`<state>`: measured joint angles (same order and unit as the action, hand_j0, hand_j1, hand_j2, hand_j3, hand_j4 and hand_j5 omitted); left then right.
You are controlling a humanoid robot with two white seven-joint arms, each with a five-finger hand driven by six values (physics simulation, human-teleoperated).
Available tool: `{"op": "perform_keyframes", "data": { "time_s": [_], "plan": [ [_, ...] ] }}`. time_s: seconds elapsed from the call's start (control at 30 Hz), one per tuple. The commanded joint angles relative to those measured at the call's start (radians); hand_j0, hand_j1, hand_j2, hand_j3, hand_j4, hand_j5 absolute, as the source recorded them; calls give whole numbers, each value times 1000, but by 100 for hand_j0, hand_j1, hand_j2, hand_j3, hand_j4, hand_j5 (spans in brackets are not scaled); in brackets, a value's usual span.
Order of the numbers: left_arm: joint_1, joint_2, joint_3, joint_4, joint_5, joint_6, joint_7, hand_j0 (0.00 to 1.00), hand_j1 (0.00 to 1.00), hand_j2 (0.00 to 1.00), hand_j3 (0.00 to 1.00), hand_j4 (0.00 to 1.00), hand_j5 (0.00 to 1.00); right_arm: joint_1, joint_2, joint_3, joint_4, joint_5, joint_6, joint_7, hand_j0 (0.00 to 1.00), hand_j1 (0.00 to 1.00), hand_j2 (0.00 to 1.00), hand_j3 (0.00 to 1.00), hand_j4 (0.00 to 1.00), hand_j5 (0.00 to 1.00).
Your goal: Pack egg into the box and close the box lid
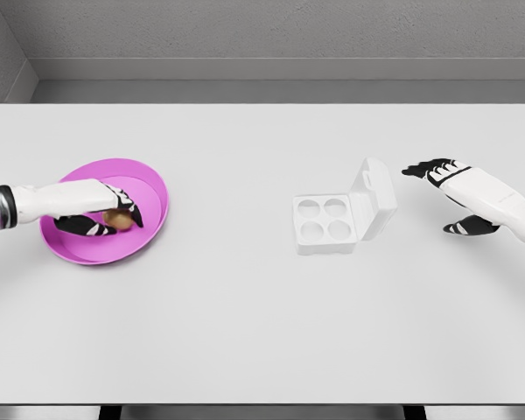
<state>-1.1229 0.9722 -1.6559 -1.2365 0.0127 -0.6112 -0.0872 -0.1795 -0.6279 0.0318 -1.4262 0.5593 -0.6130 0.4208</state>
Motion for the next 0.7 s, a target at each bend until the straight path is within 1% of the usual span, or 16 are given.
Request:
{"op": "perform_keyframes", "data": {
  "time_s": [0.0, 0.03, 0.07, 0.23, 0.4, 0.53, 0.6, 0.67],
  "plan": [
    [0, -3, 2, 0, 4, 0, 0, 51, 51, 51, 51, 51, 51, 0, -1, -1, 0, -7, 2, -1, 100, 100, 100, 100, 100, 100],
    [2, -1, 2, 2, 4, 0, 0, 47, 47, 47, 47, 47, 47, 0, -1, 0, 0, -7, 2, -1, 100, 100, 100, 100, 100, 100],
    [0, -3, 2, 0, 4, 0, 0, 44, 44, 44, 44, 44, 44, 0, -1, 0, 0, -7, 2, -1, 100, 100, 100, 100, 100, 100],
    [0, -3, 2, 2, 4, 0, 0, 36, 36, 36, 36, 36, 36, 0, -1, 0, 1, -7, 2, -1, 100, 100, 100, 100, 100, 100],
    [0, -3, 10, 2, 4, 0, 17, 33, 33, 33, 33, 33, 33, -9, -1, 0, 10, -7, 2, -1, 100, 100, 100, 100, 100, 100],
    [-3, -1, 16, 2, 4, 0, 20, 33, 33, 33, 33, 33, 33, -11, -1, 0, 13, -7, 2, -1, 100, 100, 100, 100, 100, 100],
    [-8, -3, 16, 2, 4, 0, 47, 33, 33, 33, 33, 33, 33, -11, -1, 0, 13, -7, 2, -1, 100, 100, 100, 100, 100, 100],
    [-12, -3, 18, 2, 4, 0, 47, 33, 33, 33, 33, 33, 33, -11, 1, 0, 15, -6, 2, -1, 100, 100, 100, 100, 100, 100]
  ]
}}
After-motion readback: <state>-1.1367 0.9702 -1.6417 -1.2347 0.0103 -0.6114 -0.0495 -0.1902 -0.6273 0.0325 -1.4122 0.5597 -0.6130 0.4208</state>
